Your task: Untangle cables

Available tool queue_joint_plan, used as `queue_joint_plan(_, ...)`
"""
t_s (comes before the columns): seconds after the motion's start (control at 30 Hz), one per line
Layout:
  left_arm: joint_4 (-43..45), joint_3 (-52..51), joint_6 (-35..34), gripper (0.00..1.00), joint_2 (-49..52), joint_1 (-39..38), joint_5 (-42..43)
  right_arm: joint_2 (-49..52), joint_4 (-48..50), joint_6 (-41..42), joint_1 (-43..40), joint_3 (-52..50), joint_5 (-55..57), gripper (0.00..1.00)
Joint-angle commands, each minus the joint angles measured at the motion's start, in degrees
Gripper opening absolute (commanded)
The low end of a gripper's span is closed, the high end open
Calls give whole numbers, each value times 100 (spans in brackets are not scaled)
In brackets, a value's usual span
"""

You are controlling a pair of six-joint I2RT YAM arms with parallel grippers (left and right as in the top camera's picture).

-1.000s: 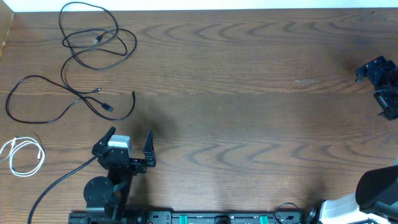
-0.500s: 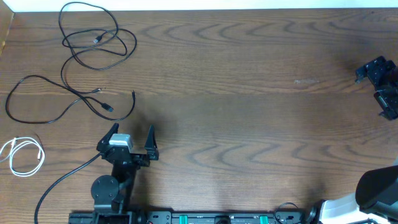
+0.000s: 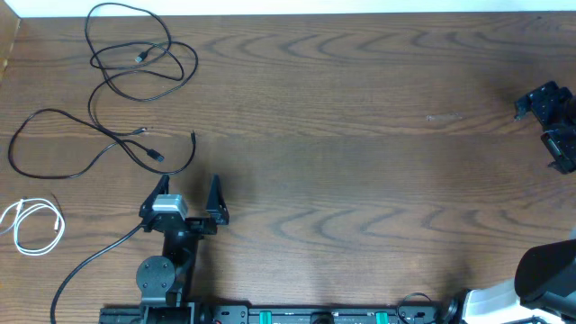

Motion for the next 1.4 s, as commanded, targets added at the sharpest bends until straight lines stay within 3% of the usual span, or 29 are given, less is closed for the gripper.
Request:
queue_joint_plan(0.0, 7, -13, -238, 98, -50, 28, -282, -4, -7, 66, 7, 0, 31, 99)
queue_joint_plan(0.3, -1078, -13, -120, 98, -50, 28, -328, -4, -4, 66, 7, 0, 31, 99)
queue_joint_plan(1.03, -1047, -13, 673, 98, -50, 28, -284, -4, -7, 66, 7, 0, 31, 99)
queue_joint_plan(1.37, -1062, -13, 409, 98, -50, 28, -293, -4, -4, 66, 7, 0, 31, 99)
